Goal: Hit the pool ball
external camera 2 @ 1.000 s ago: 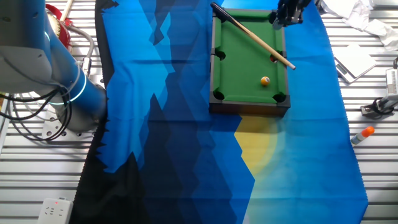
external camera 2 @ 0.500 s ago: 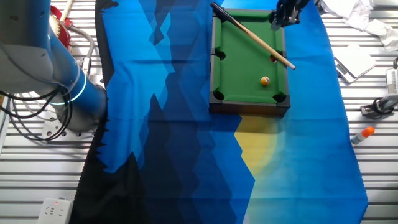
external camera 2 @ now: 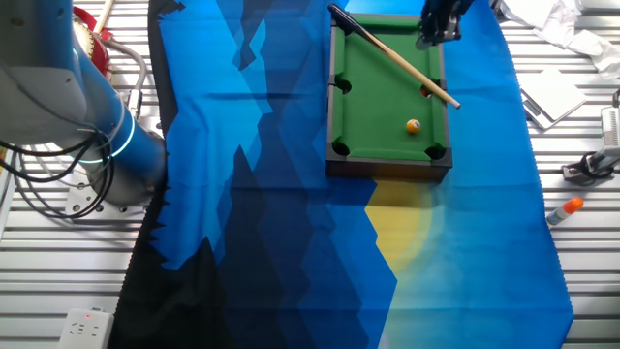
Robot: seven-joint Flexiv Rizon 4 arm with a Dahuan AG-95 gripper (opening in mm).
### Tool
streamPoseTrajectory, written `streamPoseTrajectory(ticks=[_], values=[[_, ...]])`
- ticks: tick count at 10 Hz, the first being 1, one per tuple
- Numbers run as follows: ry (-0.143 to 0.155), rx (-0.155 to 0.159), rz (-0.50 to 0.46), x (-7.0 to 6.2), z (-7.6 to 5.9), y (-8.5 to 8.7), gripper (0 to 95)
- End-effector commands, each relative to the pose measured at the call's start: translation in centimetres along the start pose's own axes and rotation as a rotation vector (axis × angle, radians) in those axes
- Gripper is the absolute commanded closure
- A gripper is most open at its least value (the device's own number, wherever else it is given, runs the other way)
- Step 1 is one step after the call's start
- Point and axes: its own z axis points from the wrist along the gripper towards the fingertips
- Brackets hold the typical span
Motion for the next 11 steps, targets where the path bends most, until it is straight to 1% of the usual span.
streamPoseTrajectory(ticks=[1,2,3,4,5,6,7,8,9,10,11], values=[[0.059,0.010,-0.027,-0.4,-0.1,0.2,95.0],[0.057,0.019,-0.066,-0.4,-0.1,0.2,95.0],[0.048,0.019,-0.102,-0.4,-0.1,0.2,95.0],[0.053,0.027,-0.114,-0.4,-0.1,0.2,95.0],[0.037,0.023,-0.132,-0.4,-0.1,0.2,95.0],[0.038,0.023,-0.140,-0.4,-0.1,0.2,95.0],[0.027,0.021,-0.129,-0.4,-0.1,0.2,95.0],[0.023,0.020,-0.110,-0.4,-0.1,0.2,95.0],[0.029,0.020,-0.088,-0.5,-0.3,0.5,95.0],[0.035,0.020,-0.060,-1.0,-0.9,2.1,95.0],[0.037,0.019,-0.035,-1.5,-1.2,3.5,95.0]])
